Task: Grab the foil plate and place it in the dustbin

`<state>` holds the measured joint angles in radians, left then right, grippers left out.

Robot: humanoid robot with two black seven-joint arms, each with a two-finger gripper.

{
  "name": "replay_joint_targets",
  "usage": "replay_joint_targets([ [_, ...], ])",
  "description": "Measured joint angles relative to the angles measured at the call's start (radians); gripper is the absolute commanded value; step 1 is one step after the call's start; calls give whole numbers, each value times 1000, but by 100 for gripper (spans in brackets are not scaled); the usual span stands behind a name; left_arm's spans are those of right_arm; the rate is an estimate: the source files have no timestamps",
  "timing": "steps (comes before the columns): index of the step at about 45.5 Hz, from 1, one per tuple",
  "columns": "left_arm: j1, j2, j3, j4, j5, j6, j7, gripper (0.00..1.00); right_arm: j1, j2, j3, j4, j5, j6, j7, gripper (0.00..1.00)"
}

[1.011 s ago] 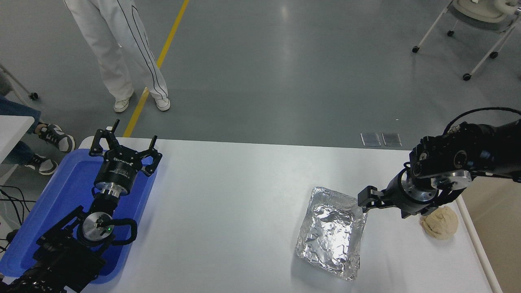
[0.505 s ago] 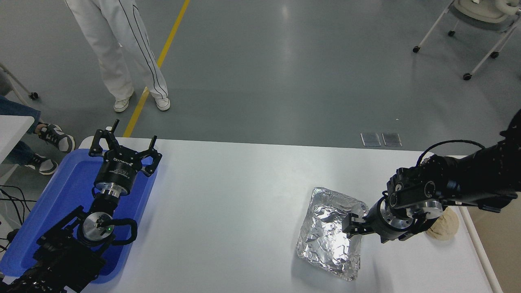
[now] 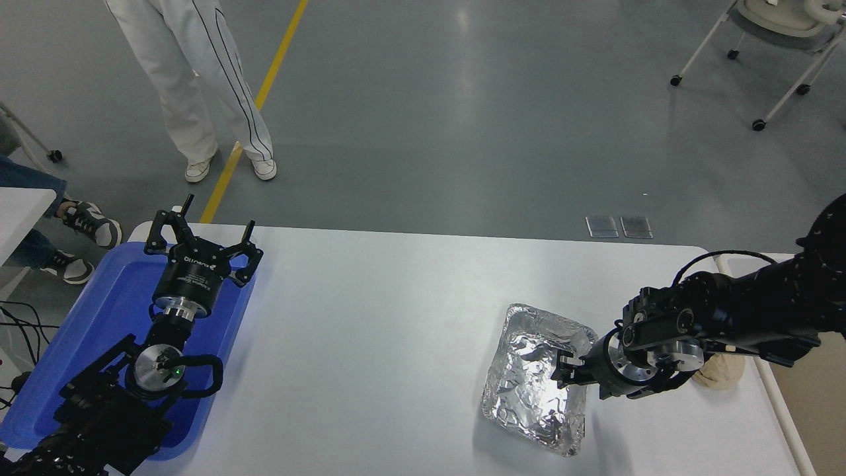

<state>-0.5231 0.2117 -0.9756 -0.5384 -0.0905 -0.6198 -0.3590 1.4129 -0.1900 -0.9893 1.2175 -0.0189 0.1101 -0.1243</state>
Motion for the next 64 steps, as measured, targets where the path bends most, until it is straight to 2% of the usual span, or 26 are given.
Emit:
replay_joint_targets([
  [3, 0, 0, 0, 0, 0, 0, 0, 100, -10, 0, 6, -8, 11, -9, 0, 59],
  [11, 0, 0, 0, 0, 0, 0, 0, 100, -35, 2, 16, -22, 31, -30, -2, 55],
  [16, 0, 0, 0, 0, 0, 0, 0, 100, -50, 3, 19, -30, 37, -37, -4, 47],
  [19, 0, 0, 0, 0, 0, 0, 0, 100, -58, 3, 20, -34, 39, -40, -4, 30],
  [21, 0, 0, 0, 0, 0, 0, 0, 100, -62, 3, 20, -35, 41, -41, -5, 23],
  [24, 0, 0, 0, 0, 0, 0, 0, 100, -66, 4, 21, -37, 43, -42, -6, 5],
  [27, 0, 0, 0, 0, 0, 0, 0, 100, -69, 4, 22, -37, 47, -41, -7, 1],
  [64, 0, 0, 0, 0, 0, 0, 0, 100, -50, -11, 20, 7, 79, -40, -11, 0],
])
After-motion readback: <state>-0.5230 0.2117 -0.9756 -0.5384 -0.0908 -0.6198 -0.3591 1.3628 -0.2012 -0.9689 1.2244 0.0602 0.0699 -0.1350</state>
